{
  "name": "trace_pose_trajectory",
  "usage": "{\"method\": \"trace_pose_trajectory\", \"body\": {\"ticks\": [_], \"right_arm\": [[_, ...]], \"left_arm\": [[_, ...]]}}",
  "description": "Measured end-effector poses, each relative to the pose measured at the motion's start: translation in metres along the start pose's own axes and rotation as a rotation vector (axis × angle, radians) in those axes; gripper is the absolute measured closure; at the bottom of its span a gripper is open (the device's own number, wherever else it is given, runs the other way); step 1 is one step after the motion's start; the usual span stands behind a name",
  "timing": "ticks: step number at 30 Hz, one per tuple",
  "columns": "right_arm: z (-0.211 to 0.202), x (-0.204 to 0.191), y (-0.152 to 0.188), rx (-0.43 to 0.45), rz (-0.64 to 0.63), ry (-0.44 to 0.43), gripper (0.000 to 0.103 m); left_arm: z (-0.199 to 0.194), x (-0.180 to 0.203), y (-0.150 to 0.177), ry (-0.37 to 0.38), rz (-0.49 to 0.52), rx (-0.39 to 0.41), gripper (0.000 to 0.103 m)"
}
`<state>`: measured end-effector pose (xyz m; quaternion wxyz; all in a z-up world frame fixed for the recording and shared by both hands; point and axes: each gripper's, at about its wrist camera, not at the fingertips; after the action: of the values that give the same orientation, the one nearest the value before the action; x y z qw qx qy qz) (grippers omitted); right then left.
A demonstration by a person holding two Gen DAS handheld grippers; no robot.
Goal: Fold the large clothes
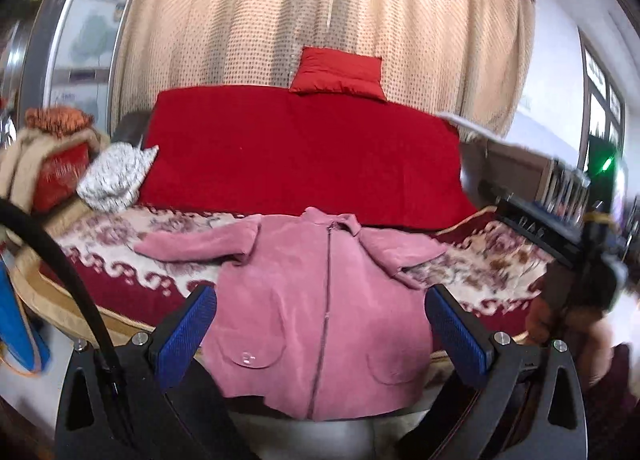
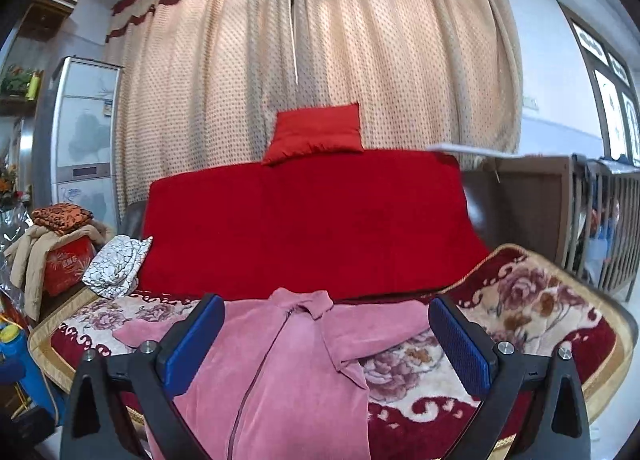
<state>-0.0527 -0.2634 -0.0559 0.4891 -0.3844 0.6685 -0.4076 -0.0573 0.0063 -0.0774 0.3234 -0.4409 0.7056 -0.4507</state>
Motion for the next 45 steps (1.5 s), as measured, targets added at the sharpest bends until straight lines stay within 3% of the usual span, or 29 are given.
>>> {"method": "trace_pose_trajectory", "body": {"ticks": [4, 9, 13, 17, 22, 26, 30, 34, 37, 39, 42, 45], "right_arm": [[0.023, 0.010, 0.006, -0.047, 0.011, 0.001, 0.000], [0.064, 0.033, 0.011, -0.137, 0.087, -0.004, 0.000], [0.109, 0.061, 0.013, -0.210, 0.132, 0.031, 0.000], [0.167, 0.114, 0.017, -0.304, 0.248, 0.108, 0.000], [0.221, 0.186, 0.026, -0.396, 0.429, 0.210, 0.000], [0.257, 0.238, 0.038, -0.458, 0.582, 0.257, 0.000], [0.266, 0.272, 0.041, -0.414, 0.729, 0.255, 0.000], [0.301, 0.277, 0.047, -0.461, 0.822, 0.130, 0.000], [0.337, 0.270, 0.048, -0.506, 0.848, 0.059, 0.001], [0.362, 0.268, 0.050, -0.535, 0.870, 0.078, 0.002], [0.391, 0.275, 0.060, -0.571, 0.914, 0.131, 0.017], [0.402, 0.277, 0.062, -0.538, 0.920, 0.144, 0.020]], "left_arm": [[0.022, -0.017, 0.007, 0.079, -0.102, -0.004, 0.000], [0.069, -0.030, -0.004, 0.004, -0.115, -0.097, 0.000], [0.125, -0.032, -0.027, -0.128, -0.019, -0.142, 0.000], [0.210, -0.032, -0.050, -0.189, 0.095, -0.223, 0.000], [0.305, -0.044, -0.066, -0.210, 0.010, -0.245, 0.000], [0.356, -0.049, -0.064, -0.218, -0.064, -0.264, 0.000], [0.380, -0.057, -0.044, -0.234, -0.077, -0.281, 0.000], [0.404, -0.073, -0.027, -0.221, -0.138, -0.367, 0.000], [0.403, -0.073, -0.031, -0.287, -0.080, -0.343, 0.000], [0.401, -0.074, -0.033, -0.306, -0.051, -0.327, 0.000], [0.399, -0.077, -0.035, -0.310, -0.032, -0.314, 0.000], [0.403, -0.077, -0.036, -0.298, -0.011, -0.322, 0.000]]}}
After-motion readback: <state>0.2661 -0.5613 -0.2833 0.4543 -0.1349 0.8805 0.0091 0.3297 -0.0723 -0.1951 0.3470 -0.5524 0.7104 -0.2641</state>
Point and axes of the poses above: each gripper's, at about its wrist camera, not at the fingertips, and z roughly the way its jaws point, x to its right, y to its underside, and after that the axes turned 14 degrees about z, right-handed
